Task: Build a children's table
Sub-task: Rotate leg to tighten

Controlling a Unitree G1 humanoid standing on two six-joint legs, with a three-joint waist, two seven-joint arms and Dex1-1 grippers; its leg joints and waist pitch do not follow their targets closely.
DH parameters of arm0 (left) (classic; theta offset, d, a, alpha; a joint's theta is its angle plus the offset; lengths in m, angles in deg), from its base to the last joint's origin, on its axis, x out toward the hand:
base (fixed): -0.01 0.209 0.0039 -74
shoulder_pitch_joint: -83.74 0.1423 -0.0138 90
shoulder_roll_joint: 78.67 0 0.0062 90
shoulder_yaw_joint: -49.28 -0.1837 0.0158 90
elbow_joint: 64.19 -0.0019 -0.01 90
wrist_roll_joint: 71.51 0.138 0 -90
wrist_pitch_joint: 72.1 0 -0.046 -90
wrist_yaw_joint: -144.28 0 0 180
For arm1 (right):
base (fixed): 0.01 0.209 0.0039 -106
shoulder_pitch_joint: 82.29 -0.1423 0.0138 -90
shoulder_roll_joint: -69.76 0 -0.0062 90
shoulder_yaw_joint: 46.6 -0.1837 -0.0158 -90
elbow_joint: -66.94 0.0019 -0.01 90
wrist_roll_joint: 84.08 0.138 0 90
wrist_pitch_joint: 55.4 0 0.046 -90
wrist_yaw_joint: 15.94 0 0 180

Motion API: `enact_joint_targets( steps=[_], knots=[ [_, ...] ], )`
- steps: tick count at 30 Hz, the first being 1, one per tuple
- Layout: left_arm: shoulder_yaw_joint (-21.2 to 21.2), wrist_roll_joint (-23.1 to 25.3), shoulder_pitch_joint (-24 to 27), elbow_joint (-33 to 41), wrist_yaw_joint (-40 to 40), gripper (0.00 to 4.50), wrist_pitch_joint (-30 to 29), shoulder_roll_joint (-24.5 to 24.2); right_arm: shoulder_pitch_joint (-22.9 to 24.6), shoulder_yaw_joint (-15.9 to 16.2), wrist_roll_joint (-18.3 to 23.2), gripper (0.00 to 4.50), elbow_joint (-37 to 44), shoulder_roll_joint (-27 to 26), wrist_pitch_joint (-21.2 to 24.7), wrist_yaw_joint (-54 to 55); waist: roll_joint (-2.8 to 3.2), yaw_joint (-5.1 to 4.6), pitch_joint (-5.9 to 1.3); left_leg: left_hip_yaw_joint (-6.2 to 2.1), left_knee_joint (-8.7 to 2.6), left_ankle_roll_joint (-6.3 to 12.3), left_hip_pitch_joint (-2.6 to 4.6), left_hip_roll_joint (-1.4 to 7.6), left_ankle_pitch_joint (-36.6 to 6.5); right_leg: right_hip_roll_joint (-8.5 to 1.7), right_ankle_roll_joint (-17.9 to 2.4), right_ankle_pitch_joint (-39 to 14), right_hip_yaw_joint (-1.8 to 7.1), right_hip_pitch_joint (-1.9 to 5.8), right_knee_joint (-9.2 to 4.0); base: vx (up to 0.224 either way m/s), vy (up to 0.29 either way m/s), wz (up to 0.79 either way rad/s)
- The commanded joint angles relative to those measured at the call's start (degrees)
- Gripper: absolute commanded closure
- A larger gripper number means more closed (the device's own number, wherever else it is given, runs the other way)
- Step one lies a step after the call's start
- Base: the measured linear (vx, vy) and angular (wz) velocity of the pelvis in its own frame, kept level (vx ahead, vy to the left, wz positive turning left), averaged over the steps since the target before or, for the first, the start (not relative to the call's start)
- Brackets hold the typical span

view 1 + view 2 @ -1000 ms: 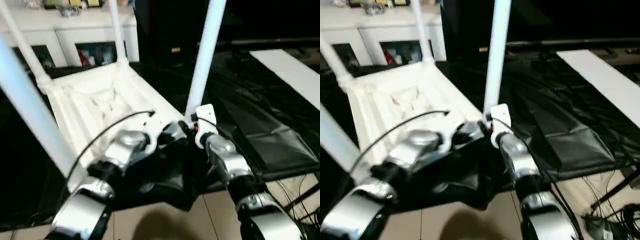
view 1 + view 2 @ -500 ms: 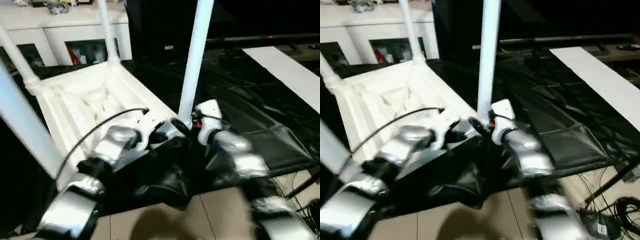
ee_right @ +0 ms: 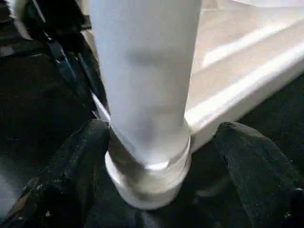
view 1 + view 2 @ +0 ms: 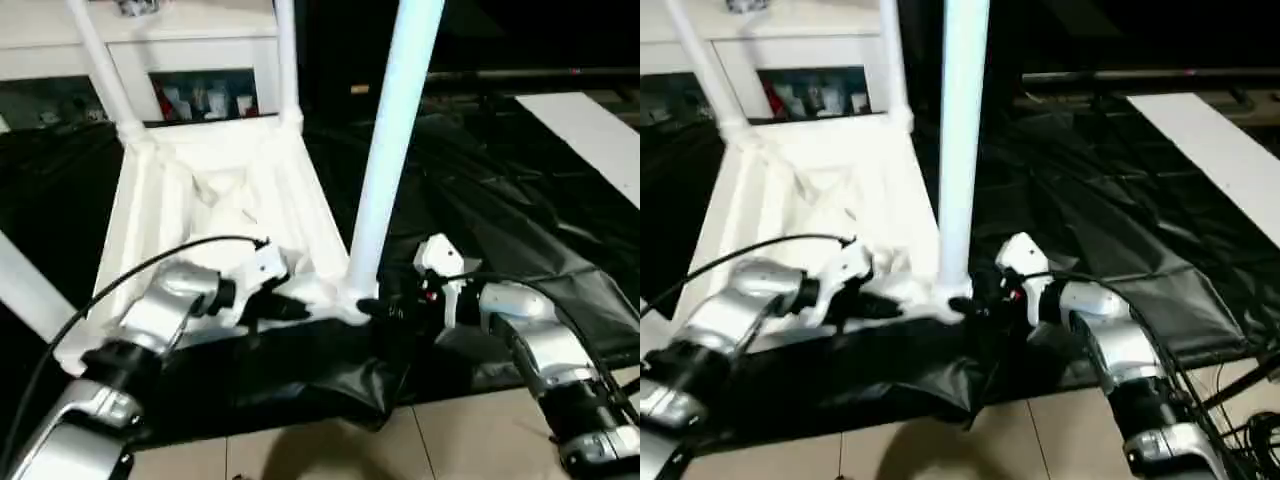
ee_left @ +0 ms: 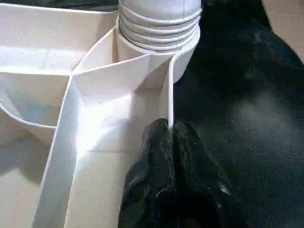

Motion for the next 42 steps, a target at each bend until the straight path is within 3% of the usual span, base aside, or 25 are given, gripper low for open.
enact_joint_targets(
  steps=[1,5,8,10,18,30,33,37,40,42],
  knots=[
    [-2.7,0.16,1.12,0.0,2.38,4.5,-0.7,0.22,-0.58,1.14,-0.1,0.6,0.3,0.48,-0.14,-1.39,-0.15,-0.21,-2.98,0.25,-3.67,2.44,0.75,1.23,-14.94,-1.83,-14.14,-9.87,1.52,2.5,-3.66,0.0,0.0,0.0],
    [-2.45,0.26,1.07,0.08,2.55,4.5,-0.76,0.31,-1.54,1.92,-1.15,0.77,-1.77,0.03,-1.08,-2.22,-0.13,-0.26,-3.01,0.13,-3.72,1.61,0.62,1.12,-15.29,-1.87,-13.31,-11.46,1.56,2.51,-3.76,0.0,0.0,0.0],
    [-2.48,0.19,0.99,0.42,2.45,4.5,-1.23,0.34,-1.9,2.47,-1.79,0.77,-2.53,-0.25,-1.19,-2.92,-0.18,-0.23,-3.18,0.16,-3.52,1.93,0.59,1.08,-13.47,-1.72,-13.88,-8.29,1.54,2.65,-3.38,0.0,0.0,0.0],
    [-2.44,0.25,0.86,0.43,2.21,4.5,-1.41,0.43,-2.45,2.84,-2.55,1.13,-3.48,-0.4,-1.7,-2.33,-0.18,-0.21,-3.2,0.21,-3.44,2.26,0.58,1.04,-12.79,-1.73,-14.15,-7.38,1.51,2.69,-3.31,0.0,0.0,0.0],
    [-2.56,0.74,0.63,0.07,2.07,4.5,-1.53,0.5,-3.74,3.27,-2.64,1.75,-5.46,-0.87,-1.95,-2.77,-0.29,-0.17,-3.23,0.24,-3.34,2.43,0.59,1.03,-12.74,-1.75,-14.21,-8.08,1.47,2.76,-3.31,0.0,0.0,0.0],
    [-2.33,1.46,0.91,-0.4,0.18,4.5,-2.52,0.77,-4.09,3.05,-3.25,1.85,-7.28,-1.95,-2.51,-2.77,-0.37,-0.22,-3.29,0.29,-3.17,2.91,0.53,0.99,-11.68,-1.72,-14.61,-7.13,1.44,2.81,-3.09,0.0,0.0,0.0],
    [-0.69,2.23,-0.13,-3.23,-6.27,4.5,-3.73,3.48,-4.52,1.62,-4.91,1.85,-10.54,-4.08,-3.67,4.66,-0.48,-0.43,-3.06,0.29,-3.33,2.0,0.57,0.94,-13.74,-1.9,-13.95,-11.25,1.49,2.59,-3.53,0.0,0.0,0.0],
    [2.2,3.51,-3.53,-10.47,-19.81,4.5,-5.02,9.92,-4.56,-1.83,-5.82,1.85,-15.16,-10.57,-3.24,20.19,-0.64,-1.0,-2.75,-0.14,-3.67,-0.5,0.83,0.68,-18.07,-1.99,-10.34,-21.77,1.38,2.23,-4.55,0.0,0.0,0.0],
    [2.98,3.56,-4.42,-12.1,-23.08,4.5,-5.39,11.55,-4.65,-2.65,-5.89,1.85,-16.2,-12.28,-3.21,23.73,-0.7,-1.31,-2.81,-0.19,-3.73,-0.24,0.71,0.62,-18.67,-1.91,-9.35,-22.24,1.39,2.11,-4.83,0.0,0.0,0.0],
    [4.8,3.29,-6.75,-15.59,-29.81,4.5,-6.13,14.96,-6.14,-5.04,-6.07,1.85,-19.75,-15.91,-2.56,33.59,-0.55,-1.48,-2.82,-0.1,-3.65,-0.29,0.83,0.52,-19.13,-1.87,-9.46,-22.59,1.44,1.79,-4.98,0.0,0.0,0.0]
  ],
)
